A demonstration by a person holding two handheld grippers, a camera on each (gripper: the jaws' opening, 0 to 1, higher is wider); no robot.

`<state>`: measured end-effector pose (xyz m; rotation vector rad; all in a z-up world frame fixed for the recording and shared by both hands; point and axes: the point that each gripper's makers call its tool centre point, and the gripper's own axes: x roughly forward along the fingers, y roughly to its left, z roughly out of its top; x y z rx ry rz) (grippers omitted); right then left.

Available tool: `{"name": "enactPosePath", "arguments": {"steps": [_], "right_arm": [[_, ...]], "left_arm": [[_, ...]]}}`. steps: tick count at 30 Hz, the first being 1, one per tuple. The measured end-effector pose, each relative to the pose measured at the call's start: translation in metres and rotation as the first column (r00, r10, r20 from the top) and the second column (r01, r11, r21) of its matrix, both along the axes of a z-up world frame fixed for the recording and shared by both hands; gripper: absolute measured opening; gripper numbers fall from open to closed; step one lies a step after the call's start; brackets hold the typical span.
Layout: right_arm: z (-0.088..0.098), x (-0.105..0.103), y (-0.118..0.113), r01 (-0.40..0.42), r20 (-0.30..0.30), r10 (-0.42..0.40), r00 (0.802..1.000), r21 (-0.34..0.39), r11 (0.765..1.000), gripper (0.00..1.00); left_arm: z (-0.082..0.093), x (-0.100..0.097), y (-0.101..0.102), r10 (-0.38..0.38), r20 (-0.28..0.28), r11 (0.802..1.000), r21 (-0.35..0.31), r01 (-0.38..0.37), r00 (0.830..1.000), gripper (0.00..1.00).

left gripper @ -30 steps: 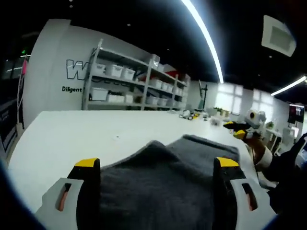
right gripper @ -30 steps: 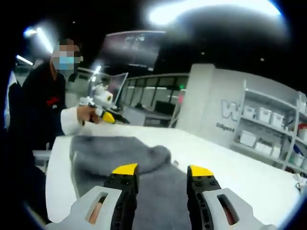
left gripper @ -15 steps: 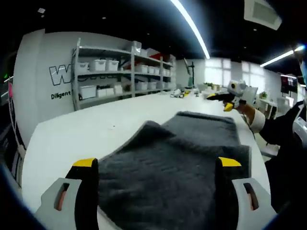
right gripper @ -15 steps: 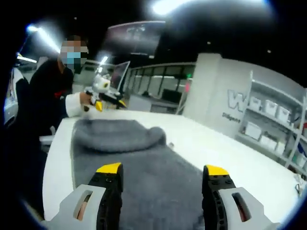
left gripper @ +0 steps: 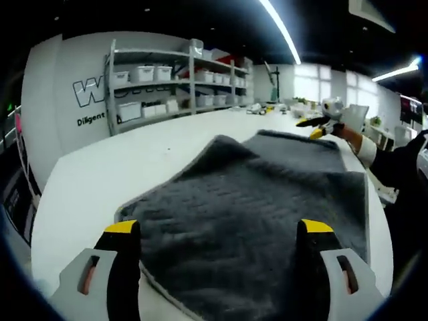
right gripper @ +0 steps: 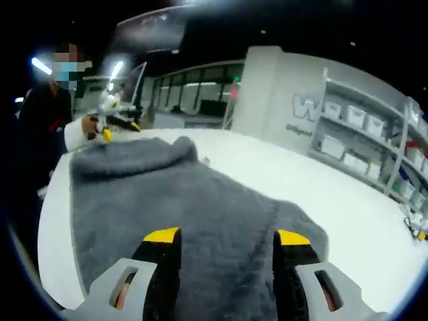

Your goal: Open the folded towel by lifting each exposed corner and separating the folded layers until the towel lies flat within the target outline without major curled edges

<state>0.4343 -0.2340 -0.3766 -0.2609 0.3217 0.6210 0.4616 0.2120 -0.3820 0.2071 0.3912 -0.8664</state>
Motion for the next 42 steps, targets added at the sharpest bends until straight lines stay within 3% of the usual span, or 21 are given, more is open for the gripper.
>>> {"name": "enactPosePath", "arguments": {"steps": [4, 8, 10, 13, 19, 23, 28, 33, 39, 42], "right_arm": [[-0.013, 0.006, -0.021, 0.083, -0.046, -0.082, 0.996, 0.020, 0.996, 0.44], [-0.022, 0.009, -0.035, 0.134, -0.047, -0.133, 0.990, 0.017, 0.991, 0.32], [-0.026, 0.009, -0.037, 0.150, -0.049, -0.149, 0.988, 0.015, 0.989, 0.32], [-0.028, 0.010, -0.038, 0.162, -0.040, -0.162, 0.986, 0.001, 0.987, 0.27], [-0.032, 0.010, -0.036, 0.175, -0.010, -0.176, 0.984, -0.054, 0.983, 0.16], [-0.037, 0.008, -0.033, 0.168, -0.007, -0.169, 0.986, -0.088, 0.982, 0.09], [-0.038, 0.009, -0.034, 0.180, -0.021, -0.182, 0.983, -0.069, 0.981, 0.05], [-0.038, 0.008, -0.035, 0.188, -0.021, -0.190, 0.981, -0.074, 0.979, 0.01], [-0.038, 0.007, -0.040, 0.222, -0.027, -0.224, 0.974, -0.066, 0.973, 0.00], [-0.039, 0.008, -0.042, 0.231, -0.027, -0.233, 0.972, -0.065, 0.971, 0.00]], "left_arm": [[-0.009, 0.001, 0.003, 0.024, -0.034, 1.000, -0.015, -0.024, 0.999, 0.81], [-0.016, 0.000, 0.005, 0.063, -0.093, 0.994, -0.083, -0.071, 0.994, 0.70], [-0.019, -0.002, 0.005, 0.068, -0.103, 0.993, -0.090, -0.077, 0.992, 0.63], [-0.026, -0.005, 0.003, 0.089, -0.119, 0.992, -0.079, -0.099, 0.989, 0.61], [-0.027, -0.002, 0.006, 0.162, -0.100, 0.984, -0.062, -0.169, 0.982, 0.56], [-0.030, -0.001, 0.011, 0.191, -0.057, 0.982, -0.001, -0.191, 0.980, 0.49], [-0.031, 0.003, 0.016, 0.236, -0.021, 0.972, 0.021, -0.235, 0.972, 0.40], [-0.030, 0.003, 0.018, 0.235, -0.012, 0.972, 0.021, -0.235, 0.972, 0.35], [-0.030, 0.004, 0.022, 0.228, -0.002, 0.973, 0.020, -0.228, 0.974, 0.20], [-0.030, 0.004, 0.024, 0.226, -0.003, 0.974, 0.015, -0.226, 0.974, 0.19]]}}
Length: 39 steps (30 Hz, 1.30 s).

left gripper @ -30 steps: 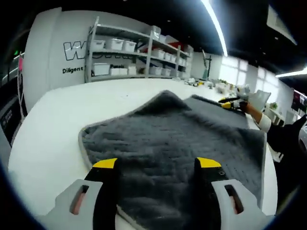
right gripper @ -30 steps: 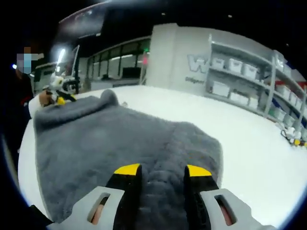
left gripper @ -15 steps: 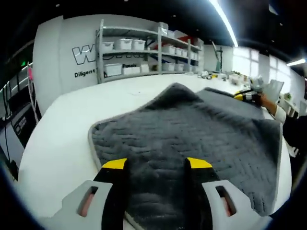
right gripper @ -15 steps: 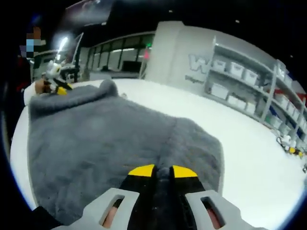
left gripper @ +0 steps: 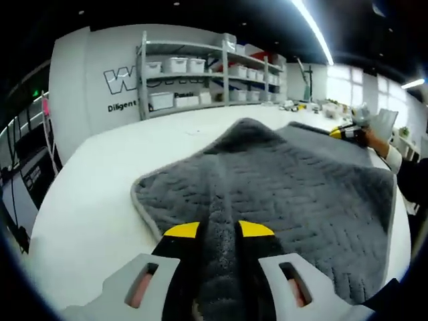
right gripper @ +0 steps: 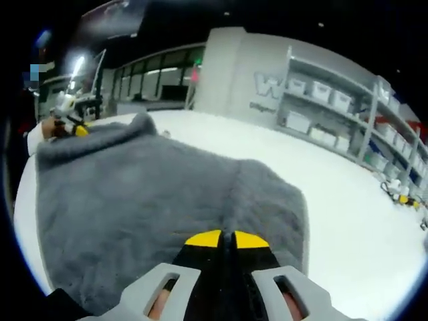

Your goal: Open the folded towel by lifting each exposed corner and separating the folded layers until the towel lies flat within the target outline without major curled edges

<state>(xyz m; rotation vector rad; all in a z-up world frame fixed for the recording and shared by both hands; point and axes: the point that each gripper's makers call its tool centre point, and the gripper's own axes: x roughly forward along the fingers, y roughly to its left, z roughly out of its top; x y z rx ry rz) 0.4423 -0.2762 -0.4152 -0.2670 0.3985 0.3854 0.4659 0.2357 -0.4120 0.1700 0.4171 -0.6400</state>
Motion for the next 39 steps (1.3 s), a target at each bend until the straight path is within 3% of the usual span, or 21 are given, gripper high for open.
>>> {"name": "enactPosePath", "arguments": {"steps": [19, 32, 36, 39], "right_arm": [[-0.001, -0.001, -0.013, -0.011, -0.006, 0.011, 1.000, -0.041, 0.999, 0.00], [0.000, -0.004, -0.032, -0.004, -0.009, 0.003, 1.000, -0.046, 0.999, 0.00], [0.001, -0.004, -0.035, -0.003, -0.003, 0.003, 1.000, -0.021, 1.000, 0.03], [0.001, -0.003, -0.041, 0.017, -0.035, -0.015, 0.999, 0.059, 0.998, 0.05]], "left_arm": [[-0.001, 0.002, 0.024, 0.012, -0.036, 1.000, -0.009, -0.012, 0.999, 0.21], [-0.001, -0.001, 0.028, 0.019, -0.050, 1.000, -0.005, -0.019, 0.999, 0.25], [-0.001, -0.002, 0.029, 0.024, -0.053, 1.000, -0.006, -0.024, 0.998, 0.27], [-0.001, -0.002, 0.030, 0.022, -0.055, 1.000, -0.006, -0.022, 0.998, 0.28]]}}
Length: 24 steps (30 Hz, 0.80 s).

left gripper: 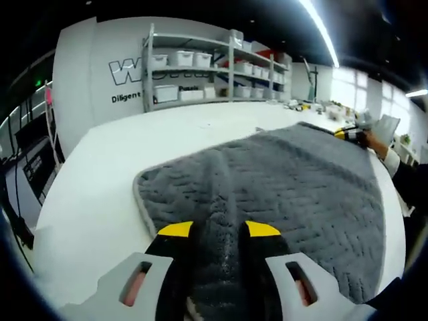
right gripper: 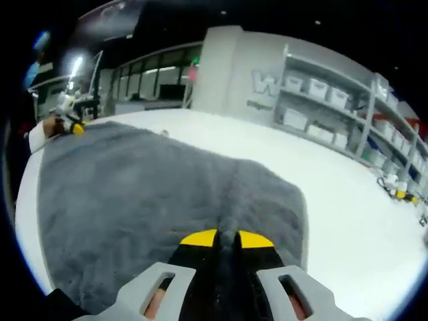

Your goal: Open the folded towel by lifting each exposed corner and separating the folded layers until the towel lies flat within the target outline without major curled edges

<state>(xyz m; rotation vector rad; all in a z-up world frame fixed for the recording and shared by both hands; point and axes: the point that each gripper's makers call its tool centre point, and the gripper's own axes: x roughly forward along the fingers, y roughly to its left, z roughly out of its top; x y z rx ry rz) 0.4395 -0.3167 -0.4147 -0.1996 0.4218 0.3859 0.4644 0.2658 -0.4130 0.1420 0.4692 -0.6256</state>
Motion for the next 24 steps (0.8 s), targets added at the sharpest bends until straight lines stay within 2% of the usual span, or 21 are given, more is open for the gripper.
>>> {"name": "enactPosePath", "arguments": {"steps": [4, 10, 12, 14, 16, 24], "right_arm": [[0.001, 0.001, -0.002, -0.002, -0.006, 0.002, 1.000, 0.020, 1.000, 0.08], [0.001, 0.002, -0.008, -0.008, -0.030, 0.010, 0.999, 0.070, 0.998, 0.22], [0.002, 0.005, -0.009, -0.028, -0.050, 0.034, 0.998, 0.132, 0.991, 0.25], [0.004, 0.005, -0.009, -0.032, -0.058, 0.042, 0.997, 0.165, 0.986, 0.31], [0.004, 0.004, -0.005, -0.037, -0.057, 0.047, 0.997, 0.168, 0.985, 0.36], [0.001, -0.001, 0.004, -0.069, -0.041, 0.074, 0.996, 0.101, 0.992, 0.46]], "left_arm": [[0.000, 0.002, 0.003, 0.003, -0.004, 1.000, 0.001, -0.003, 1.000, 0.31], [0.000, 0.005, 0.006, -0.014, -0.003, 1.000, -0.006, 0.014, 1.000, 0.33], [0.000, 0.006, 0.006, -0.018, -0.003, 1.000, 0.000, 0.018, 1.000, 0.34], [0.000, 0.007, 0.006, -0.019, -0.006, 1.000, 0.001, 0.019, 1.000, 0.36], [-0.001, 0.007, 0.005, -0.016, -0.005, 1.000, -0.001, 0.016, 1.000, 0.38], [-0.002, 0.006, 0.002, -0.016, 0.009, 1.000, 0.003, 0.016, 1.000, 0.44]]}}
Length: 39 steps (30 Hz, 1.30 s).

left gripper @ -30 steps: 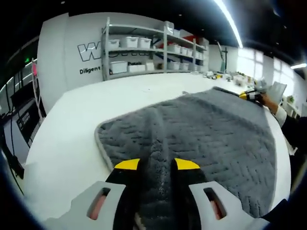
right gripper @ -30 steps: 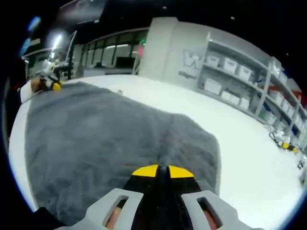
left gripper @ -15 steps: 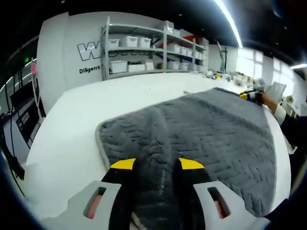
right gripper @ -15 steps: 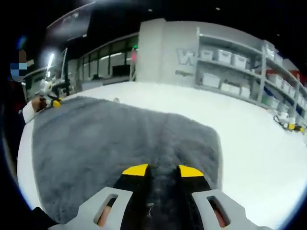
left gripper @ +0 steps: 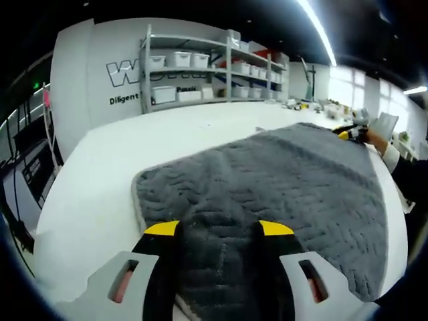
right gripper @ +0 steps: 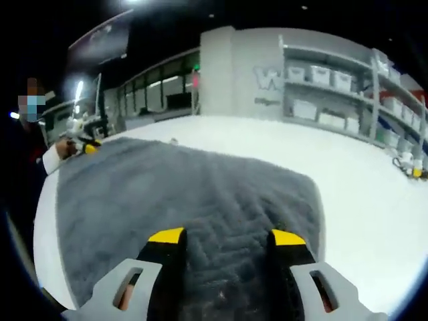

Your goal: Open the folded towel by lifting each exposed corner and separating the folded layers until the towel lies flat within the target outline without major curled edges

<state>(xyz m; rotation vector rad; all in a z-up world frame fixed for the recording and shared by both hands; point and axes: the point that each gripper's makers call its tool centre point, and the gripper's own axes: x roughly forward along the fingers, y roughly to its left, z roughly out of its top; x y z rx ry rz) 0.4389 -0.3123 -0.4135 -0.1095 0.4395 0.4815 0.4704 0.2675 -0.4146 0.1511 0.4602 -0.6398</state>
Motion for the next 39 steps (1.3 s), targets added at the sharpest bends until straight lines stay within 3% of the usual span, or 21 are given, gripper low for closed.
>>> {"name": "enactPosePath", "arguments": {"steps": [4, 7, 9, 11, 18, 24, 27, 32, 39], "right_arm": [[0.002, -0.001, 0.002, -0.003, -0.006, 0.003, 1.000, 0.001, 1.000, 0.50], [0.011, 0.000, 0.014, -0.020, 0.005, 0.020, 1.000, 0.076, 0.997, 0.71], [0.019, 0.000, 0.016, -0.022, 0.035, 0.020, 0.999, 0.069, 0.997, 0.71], [0.030, 0.000, 0.017, -0.030, 0.096, 0.027, 0.995, 0.027, 0.999, 0.66], [0.056, -0.006, 0.028, -0.019, 0.161, 0.016, 0.987, 0.020, 1.000, 0.74], [0.071, -0.015, 0.037, -0.011, 0.195, 0.008, 0.981, 0.013, 1.000, 0.86], [0.081, -0.019, 0.040, 0.001, 0.233, -0.008, 0.973, 0.032, 0.999, 0.89], [0.087, -0.027, 0.045, 0.009, 0.249, -0.018, 0.968, 0.037, 0.999, 0.93], [0.095, -0.040, 0.051, 0.019, 0.272, -0.022, 0.962, 0.016, 1.000, 0.98]], "left_arm": [[0.001, -0.001, -0.002, 0.007, -0.011, 1.000, -0.025, -0.007, 1.000, 0.48], [0.010, -0.003, -0.017, -0.006, -0.060, 0.981, -0.192, -0.006, 0.998, 0.75], [0.015, -0.002, -0.017, 0.004, -0.077, 0.972, -0.234, -0.022, 0.997, 0.81], [0.017, 0.000, -0.016, 0.014, -0.057, 0.976, -0.217, -0.026, 0.998, 0.86], [0.028, -0.003, -0.014, 0.030, -0.010, 0.986, -0.166, -0.031, 1.000, 0.95], [0.049, -0.013, -0.024, 0.031, 0.038, 0.984, -0.177, -0.023, 0.999, 0.98], [0.062, -0.018, -0.027, 0.044, 0.067, 0.975, -0.219, -0.028, 0.997, 1.00], [0.081, -0.028, -0.029, 0.050, 0.127, 0.970, -0.243, -0.017, 0.991, 1.00], [0.082, -0.052, -0.040, 0.050, 0.159, 0.980, -0.199, -0.018, 0.986, 1.00]]}}
